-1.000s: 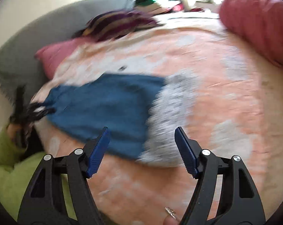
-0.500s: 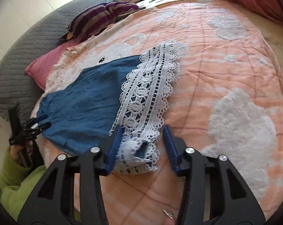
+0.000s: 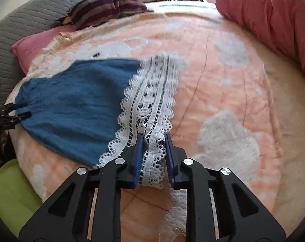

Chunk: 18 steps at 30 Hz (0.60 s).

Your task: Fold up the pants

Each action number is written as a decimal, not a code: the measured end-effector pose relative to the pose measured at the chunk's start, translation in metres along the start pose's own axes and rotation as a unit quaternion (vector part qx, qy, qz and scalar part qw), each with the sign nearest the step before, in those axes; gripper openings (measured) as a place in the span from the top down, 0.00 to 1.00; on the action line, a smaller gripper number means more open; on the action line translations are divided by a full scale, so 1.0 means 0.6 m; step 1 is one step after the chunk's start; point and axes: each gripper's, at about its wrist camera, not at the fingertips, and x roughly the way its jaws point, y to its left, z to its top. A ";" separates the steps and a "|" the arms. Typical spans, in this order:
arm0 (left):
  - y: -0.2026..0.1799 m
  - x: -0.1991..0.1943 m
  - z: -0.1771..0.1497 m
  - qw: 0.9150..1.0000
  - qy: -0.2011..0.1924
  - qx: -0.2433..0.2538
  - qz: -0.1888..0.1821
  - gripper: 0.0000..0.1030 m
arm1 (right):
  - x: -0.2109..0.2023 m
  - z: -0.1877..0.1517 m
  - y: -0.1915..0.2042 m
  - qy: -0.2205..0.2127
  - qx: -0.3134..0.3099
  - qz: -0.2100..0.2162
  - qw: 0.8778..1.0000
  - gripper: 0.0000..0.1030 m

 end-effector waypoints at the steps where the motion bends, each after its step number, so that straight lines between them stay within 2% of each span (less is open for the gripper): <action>1: 0.000 0.000 -0.001 1.000 0.000 0.000 0.000 0.16 | -0.002 0.000 -0.002 -0.001 0.003 0.002 1.000 0.84; 3: -0.001 0.000 0.002 1.000 -0.001 -0.003 -0.001 0.16 | -0.017 0.006 -0.007 -0.010 0.007 -0.010 1.000 0.70; 6: -0.009 -0.011 0.007 1.000 -0.005 -0.005 -0.003 0.16 | -0.054 0.015 -0.002 -0.043 0.000 -0.006 0.999 0.65; 10: -0.029 -0.035 0.034 0.999 -0.025 -0.008 -0.034 0.16 | -0.081 0.026 0.042 -0.075 -0.036 0.008 0.997 0.55; 13: -0.055 -0.037 0.050 0.999 -0.027 0.008 -0.038 0.16 | -0.065 0.026 0.090 -0.067 -0.071 0.041 0.994 0.50; 15: -0.070 -0.030 0.052 0.999 -0.023 0.016 -0.042 0.10 | -0.046 0.022 0.111 -0.052 -0.084 0.053 0.994 0.48; 18: -0.085 -0.012 0.041 0.999 -0.006 0.030 -0.040 0.10 | -0.008 0.012 0.129 -0.019 -0.091 0.038 0.995 0.47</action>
